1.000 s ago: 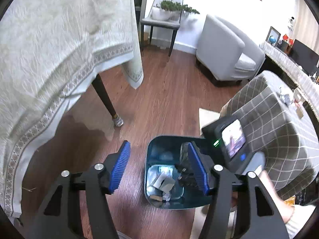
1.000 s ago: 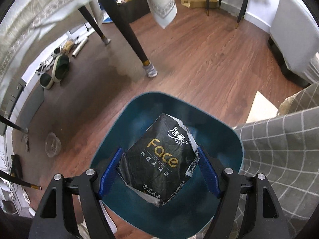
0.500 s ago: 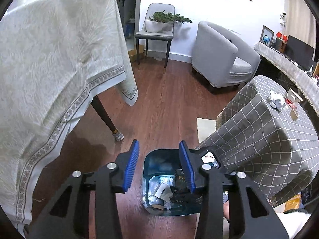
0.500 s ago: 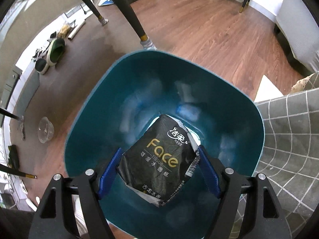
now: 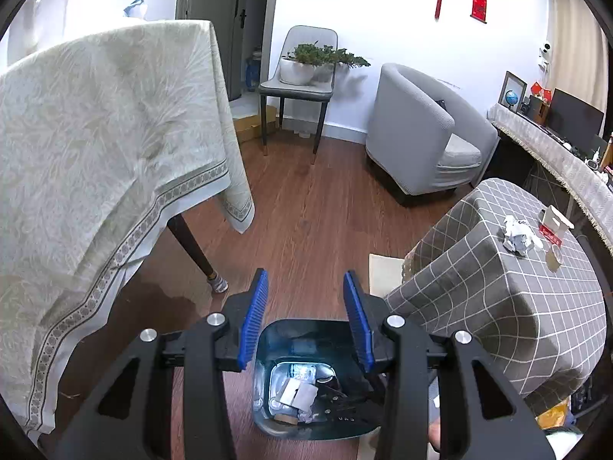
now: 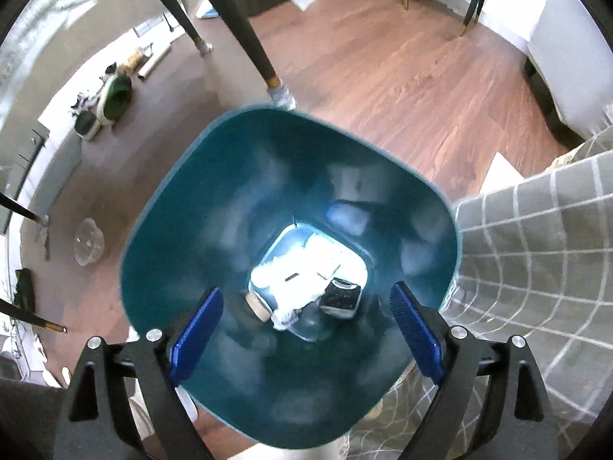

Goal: Collect trash
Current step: 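Drop the plastic lid into the bin with the left tool while the right tool drops the tissue pack, then move both tools back over the table toward the remaining trash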

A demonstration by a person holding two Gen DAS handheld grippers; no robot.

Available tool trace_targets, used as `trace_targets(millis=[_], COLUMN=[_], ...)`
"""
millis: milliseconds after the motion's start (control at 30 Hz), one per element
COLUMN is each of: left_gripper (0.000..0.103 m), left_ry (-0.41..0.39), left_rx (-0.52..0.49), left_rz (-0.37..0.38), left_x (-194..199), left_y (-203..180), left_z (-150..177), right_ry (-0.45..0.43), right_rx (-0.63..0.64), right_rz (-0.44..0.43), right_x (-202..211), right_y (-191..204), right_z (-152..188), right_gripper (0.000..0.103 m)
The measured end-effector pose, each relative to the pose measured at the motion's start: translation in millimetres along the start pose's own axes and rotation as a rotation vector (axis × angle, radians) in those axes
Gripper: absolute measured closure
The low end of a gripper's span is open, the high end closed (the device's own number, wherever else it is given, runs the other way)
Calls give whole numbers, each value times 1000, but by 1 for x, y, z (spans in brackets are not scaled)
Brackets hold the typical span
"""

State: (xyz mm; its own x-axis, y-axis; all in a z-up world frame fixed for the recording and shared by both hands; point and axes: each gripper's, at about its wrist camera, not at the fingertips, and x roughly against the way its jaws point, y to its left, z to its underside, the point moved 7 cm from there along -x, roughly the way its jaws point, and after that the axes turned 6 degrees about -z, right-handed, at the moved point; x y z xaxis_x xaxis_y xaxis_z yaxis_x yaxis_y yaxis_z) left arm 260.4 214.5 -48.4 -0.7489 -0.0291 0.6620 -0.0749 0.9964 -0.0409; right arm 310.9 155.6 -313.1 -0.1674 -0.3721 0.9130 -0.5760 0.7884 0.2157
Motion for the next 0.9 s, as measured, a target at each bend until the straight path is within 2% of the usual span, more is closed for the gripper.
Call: trace_targets(millis=[200, 500, 900], left_gripper=[59, 58, 48], left_ry=[-11, -64, -102], left_rx=[-11, -30, -68], left_rz=[5, 11, 46], left_x=[-1, 10, 14], left_y=[-15, -40, -90], left_z=[-7, -26, -40], right_ry=[-118, -307, -443], right_rx=[15, 66, 60], right_rz=[-32, -18, 53], right_x=[48, 137, 218], right_y=[5, 2, -36], right_z=[-19, -39, -37], right_gripper=[13, 14, 17])
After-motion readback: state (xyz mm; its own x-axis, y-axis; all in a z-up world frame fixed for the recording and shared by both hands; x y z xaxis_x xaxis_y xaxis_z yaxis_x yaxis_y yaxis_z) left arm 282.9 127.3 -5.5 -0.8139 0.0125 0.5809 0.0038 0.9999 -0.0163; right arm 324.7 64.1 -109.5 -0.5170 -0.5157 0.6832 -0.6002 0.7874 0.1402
